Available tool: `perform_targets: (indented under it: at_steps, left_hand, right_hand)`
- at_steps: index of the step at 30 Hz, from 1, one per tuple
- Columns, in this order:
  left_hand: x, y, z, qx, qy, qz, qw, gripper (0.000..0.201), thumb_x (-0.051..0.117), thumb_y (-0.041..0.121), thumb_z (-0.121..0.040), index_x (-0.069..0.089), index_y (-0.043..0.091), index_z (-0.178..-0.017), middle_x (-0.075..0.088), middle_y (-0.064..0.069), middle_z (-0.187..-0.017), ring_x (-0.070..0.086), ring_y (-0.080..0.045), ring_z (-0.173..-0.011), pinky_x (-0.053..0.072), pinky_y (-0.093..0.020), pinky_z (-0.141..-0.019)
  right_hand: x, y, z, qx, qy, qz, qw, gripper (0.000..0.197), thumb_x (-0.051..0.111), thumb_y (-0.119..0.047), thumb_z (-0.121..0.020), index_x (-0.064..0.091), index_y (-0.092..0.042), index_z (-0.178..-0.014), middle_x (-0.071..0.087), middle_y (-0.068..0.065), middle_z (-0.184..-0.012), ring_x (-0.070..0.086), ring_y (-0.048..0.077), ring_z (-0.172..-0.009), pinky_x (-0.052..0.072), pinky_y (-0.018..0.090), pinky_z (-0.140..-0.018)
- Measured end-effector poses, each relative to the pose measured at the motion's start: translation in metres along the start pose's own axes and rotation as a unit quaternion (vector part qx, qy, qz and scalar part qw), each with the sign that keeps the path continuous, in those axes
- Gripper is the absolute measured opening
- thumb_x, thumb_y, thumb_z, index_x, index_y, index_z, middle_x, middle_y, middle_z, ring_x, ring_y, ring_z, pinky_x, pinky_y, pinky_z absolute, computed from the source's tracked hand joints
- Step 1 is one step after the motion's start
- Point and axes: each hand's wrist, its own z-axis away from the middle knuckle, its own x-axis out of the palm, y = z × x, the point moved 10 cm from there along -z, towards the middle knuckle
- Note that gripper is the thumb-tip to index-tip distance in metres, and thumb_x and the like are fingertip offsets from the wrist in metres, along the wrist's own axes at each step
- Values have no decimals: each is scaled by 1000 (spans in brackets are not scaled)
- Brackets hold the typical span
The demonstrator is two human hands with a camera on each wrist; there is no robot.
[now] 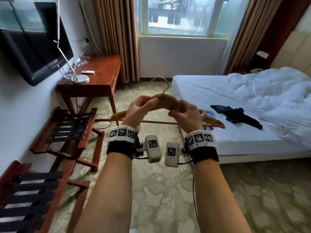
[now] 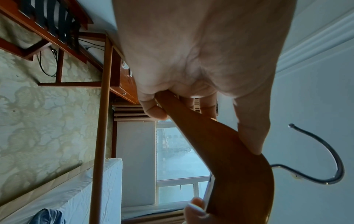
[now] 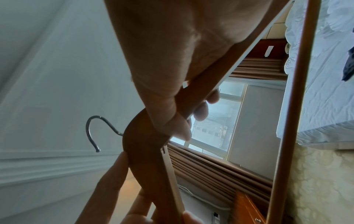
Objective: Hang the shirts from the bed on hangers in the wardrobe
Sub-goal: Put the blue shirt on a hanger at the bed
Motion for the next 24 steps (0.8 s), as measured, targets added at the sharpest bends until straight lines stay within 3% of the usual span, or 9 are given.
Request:
perform_targets:
  at_steps: [4, 9, 11, 16, 21, 24]
  left_hand:
    - [5, -22, -85, -1, -18, 14, 1000, 30, 74, 48, -69, 64, 29, -89, 64, 11, -83, 56, -2, -78, 37, -26, -73]
    - [17, -52, -208, -4, -60, 18, 998, 24, 75, 46, -70, 65, 30, -84, 63, 8, -86, 55, -7, -83, 37, -26, -74]
    - [27, -62, -259, -16, -88, 16, 996, 27, 76, 49, -66, 65, 31, -83, 63, 8, -86, 55, -7, -83, 37, -26, -74]
    - [64, -71, -366, -24, -157, 26, 987, 20, 79, 35, -76, 63, 27, -84, 63, 7, -84, 58, 0, -76, 38, -22, -72]
    - [117, -93, -442, -34, -225, 33, 973, 27, 79, 48, -66, 67, 29, -83, 64, -2, -94, 57, -14, -91, 41, -26, -82]
    - [159, -115, -483, -38, -261, 22, 964, 27, 80, 51, -66, 70, 33, -83, 65, -2, -94, 57, -18, -91, 41, -35, -85]
  right_hand:
    - [24, 20, -71, 16, 10, 16, 1000, 19, 69, -45, -77, 65, -30, -88, 66, -11, -81, 58, 15, -94, 23, 49, -100]
    - [52, 54, -167, 46, 34, -9, 998, 13, 67, -45, -72, 61, -37, -78, 64, -13, -76, 59, 16, -91, 27, 55, -101]
    - [60, 69, -207, 70, 47, 1, 996, 11, 67, -45, -74, 60, -37, -79, 63, -14, -75, 60, 15, -92, 25, 52, -101]
    - [58, 102, -291, 118, 109, 36, 986, 16, 65, -49, -73, 61, -37, -83, 65, -15, -77, 59, 14, -94, 21, 48, -100]
    - [47, 150, -344, 175, 144, 44, 973, 19, 62, -51, -67, 59, -34, -76, 64, -12, -71, 59, 12, -90, 21, 43, -96]
    - [36, 192, -374, 206, 159, 59, 964, 19, 68, -45, -73, 64, -32, -86, 67, -11, -78, 59, 13, -93, 20, 41, -94]
